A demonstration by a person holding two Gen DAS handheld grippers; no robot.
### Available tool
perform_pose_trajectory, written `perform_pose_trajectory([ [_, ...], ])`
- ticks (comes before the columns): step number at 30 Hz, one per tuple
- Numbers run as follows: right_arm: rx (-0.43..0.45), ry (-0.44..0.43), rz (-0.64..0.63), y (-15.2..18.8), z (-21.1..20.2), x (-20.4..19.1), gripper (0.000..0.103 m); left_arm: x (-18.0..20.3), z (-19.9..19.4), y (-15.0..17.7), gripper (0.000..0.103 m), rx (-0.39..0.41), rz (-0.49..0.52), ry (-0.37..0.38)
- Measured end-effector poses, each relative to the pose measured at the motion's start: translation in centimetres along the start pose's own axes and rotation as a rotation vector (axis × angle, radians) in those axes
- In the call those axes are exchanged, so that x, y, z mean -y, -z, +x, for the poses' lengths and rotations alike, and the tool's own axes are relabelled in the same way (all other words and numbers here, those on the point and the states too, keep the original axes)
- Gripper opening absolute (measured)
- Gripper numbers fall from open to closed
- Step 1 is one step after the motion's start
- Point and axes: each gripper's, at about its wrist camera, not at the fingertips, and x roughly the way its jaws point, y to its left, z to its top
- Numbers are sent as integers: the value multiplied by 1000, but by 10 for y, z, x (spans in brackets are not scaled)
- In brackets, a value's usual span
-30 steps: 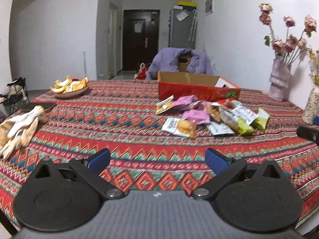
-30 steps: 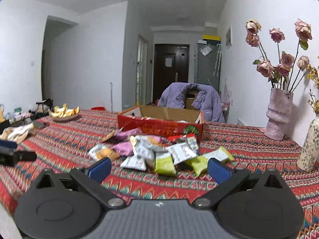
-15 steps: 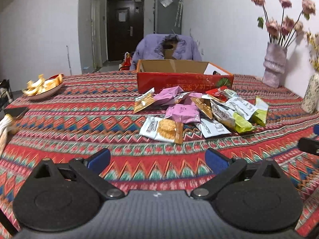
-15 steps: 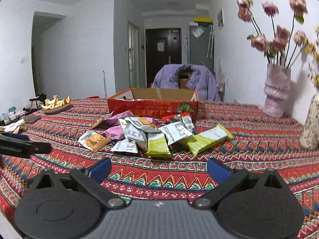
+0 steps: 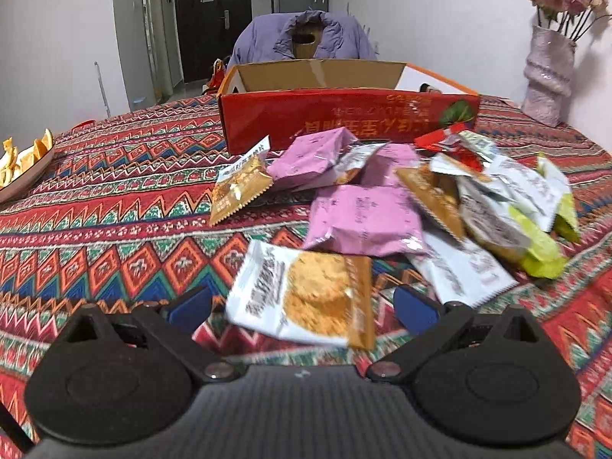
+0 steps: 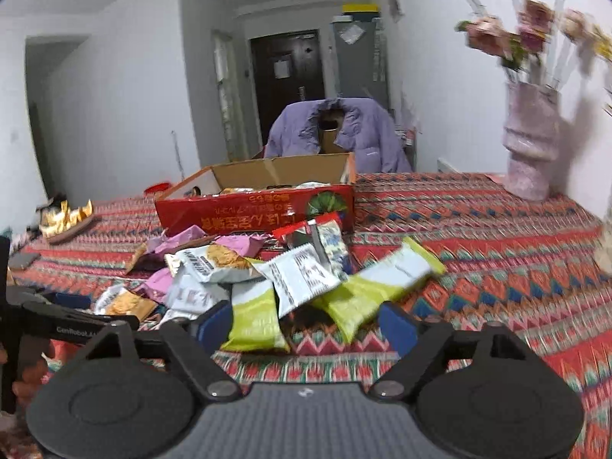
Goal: Organize snacks
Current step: 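Grasp another cracker packet with the left tool while the right tool grasps another white packet, then carry both packets over the box and open both tools to drop them inside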
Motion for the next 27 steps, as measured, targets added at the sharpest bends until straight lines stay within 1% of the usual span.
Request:
perform_pose_trajectory([
  [2, -11, -1, -44, -5, 22, -4, 77, -4, 8, -1, 102, -15, 4, 4],
  [4, -26, 0, -102, -7, 42, -10, 72, -10, 11, -1, 103, -11, -10, 28],
  [7, -37, 18, -182, -8, 71, -17, 70, -13, 12, 0, 100, 2, -2, 41],
  [8, -43, 34, -201, -8, 79, -18, 70, -12, 11, 0, 95, 8, 1, 43],
  [9, -49, 44, -211, -9, 84, -18, 70, -12, 10, 0, 86, 14, 5, 51],
  [10, -53, 53, -217, -9, 90, -18, 69, -11, 9, -1, 81, 20, 9, 56],
  [11, -52, 55, -221, -9, 94, -16, 69, -9, 7, -1, 73, 25, 16, 61],
  [12, -48, 50, -220, -10, 97, -15, 69, -7, 6, -1, 68, 28, 21, 75],
  [13, -44, 45, -216, -11, 99, -15, 69, -6, 4, -1, 66, 28, 23, 83],
  [14, -43, 41, -214, -12, 102, -15, 68, -4, 3, -1, 64, 29, 27, 88],
  [15, -40, 34, -211, -13, 103, -14, 64, -2, 2, -1, 62, 27, 33, 93],
  [16, -42, 22, -209, -14, 104, -14, 50, -1, 1, -1, 62, 23, 32, 96],
  [17, -54, 5, -204, -14, 105, -15, 46, -1, 0, -1, 61, 16, 27, 99],
  [19, -62, 9, -205, -15, 103, -16, 43, -1, -4, -2, 60, 8, 11, 108],
  [21, -65, 9, -198, -16, 99, -16, 41, -1, -13, -2, 60, 20, 4, 108],
  [27, -22, 27, -115, -15, 60, -7, 40, -4, -53, 0, 60, 66, -35, 104],
])
